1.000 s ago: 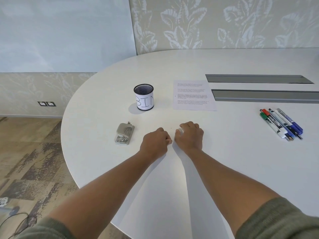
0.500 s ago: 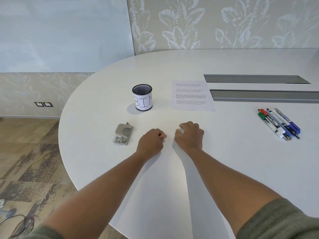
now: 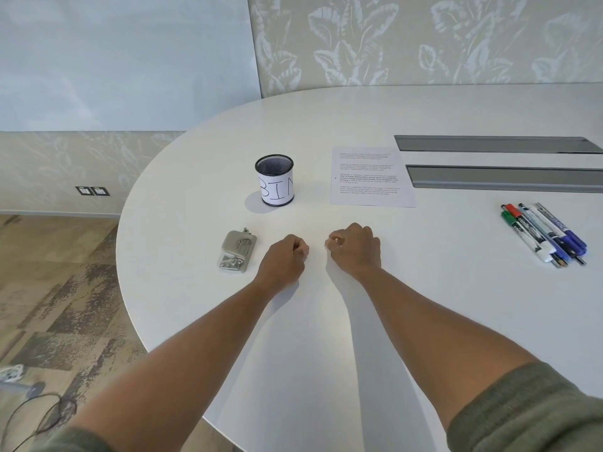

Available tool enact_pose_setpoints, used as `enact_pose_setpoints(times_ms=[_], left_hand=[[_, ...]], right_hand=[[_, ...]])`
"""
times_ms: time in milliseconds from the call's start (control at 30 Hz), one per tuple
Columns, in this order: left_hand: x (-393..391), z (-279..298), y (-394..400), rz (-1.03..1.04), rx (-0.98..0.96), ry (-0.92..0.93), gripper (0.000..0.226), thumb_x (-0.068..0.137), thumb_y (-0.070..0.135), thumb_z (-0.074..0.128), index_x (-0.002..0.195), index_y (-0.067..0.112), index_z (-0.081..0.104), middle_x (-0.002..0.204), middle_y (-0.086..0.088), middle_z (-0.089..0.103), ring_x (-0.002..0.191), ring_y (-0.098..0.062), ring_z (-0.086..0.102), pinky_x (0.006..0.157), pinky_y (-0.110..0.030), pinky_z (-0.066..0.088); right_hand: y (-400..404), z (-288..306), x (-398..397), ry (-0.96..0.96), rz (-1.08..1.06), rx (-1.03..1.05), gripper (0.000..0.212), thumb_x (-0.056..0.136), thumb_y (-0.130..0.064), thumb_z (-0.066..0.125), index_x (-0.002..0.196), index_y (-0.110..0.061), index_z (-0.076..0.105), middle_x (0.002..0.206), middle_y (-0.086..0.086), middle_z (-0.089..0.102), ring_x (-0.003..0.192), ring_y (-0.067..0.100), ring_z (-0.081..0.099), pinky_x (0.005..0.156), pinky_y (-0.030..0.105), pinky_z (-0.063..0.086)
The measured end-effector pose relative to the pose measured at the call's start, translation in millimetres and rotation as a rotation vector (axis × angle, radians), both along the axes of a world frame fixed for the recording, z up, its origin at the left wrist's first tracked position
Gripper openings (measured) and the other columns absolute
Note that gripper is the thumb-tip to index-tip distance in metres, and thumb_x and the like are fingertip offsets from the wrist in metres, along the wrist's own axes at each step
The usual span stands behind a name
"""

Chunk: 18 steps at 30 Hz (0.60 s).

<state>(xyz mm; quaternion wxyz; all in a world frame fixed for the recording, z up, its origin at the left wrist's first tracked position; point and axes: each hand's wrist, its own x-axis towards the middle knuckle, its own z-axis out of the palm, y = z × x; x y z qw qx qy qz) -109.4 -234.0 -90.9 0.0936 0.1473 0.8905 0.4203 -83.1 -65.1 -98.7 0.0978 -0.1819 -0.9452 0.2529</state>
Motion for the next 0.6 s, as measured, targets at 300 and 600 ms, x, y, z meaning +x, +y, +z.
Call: enact_pose_setpoints(times_ms=[300, 600], left_hand=[[-4.1, -2.1, -0.3, 0.007, 0.037, -0.034, 0.01, 0.09, 0.017, 0.055, 0.083, 0.023, 0.057, 0.08, 0.012, 0.069, 0.073, -0.007, 0.063, 0.07, -0.031, 0.049], [0.7, 6.0, -6.1, -0.22, -0.079, 0.085, 0.016, 0.087, 0.027, 0.061, 0.089, 0.034, 0.076, 0.087, 0.023, 0.074, 0.063, 0.006, 0.06, 0.072, -0.02, 0.051]], right_hand=[[-6.8, 32.0, -20.4, -0.22, -0.023, 0.02, 0.015, 0.078, -0.02, 0.062, 0.087, -0.02, 0.074, 0.092, -0.003, 0.069, 0.089, 0.02, 0.065, 0.064, 0.024, 0.046], [-8.4, 33.7, -28.6, -0.346, 0.066, -0.002, 0.014, 0.079, -0.008, 0.05, 0.066, -0.013, 0.048, 0.071, 0.001, 0.052, 0.073, 0.025, 0.054, 0.053, 0.024, 0.036]])
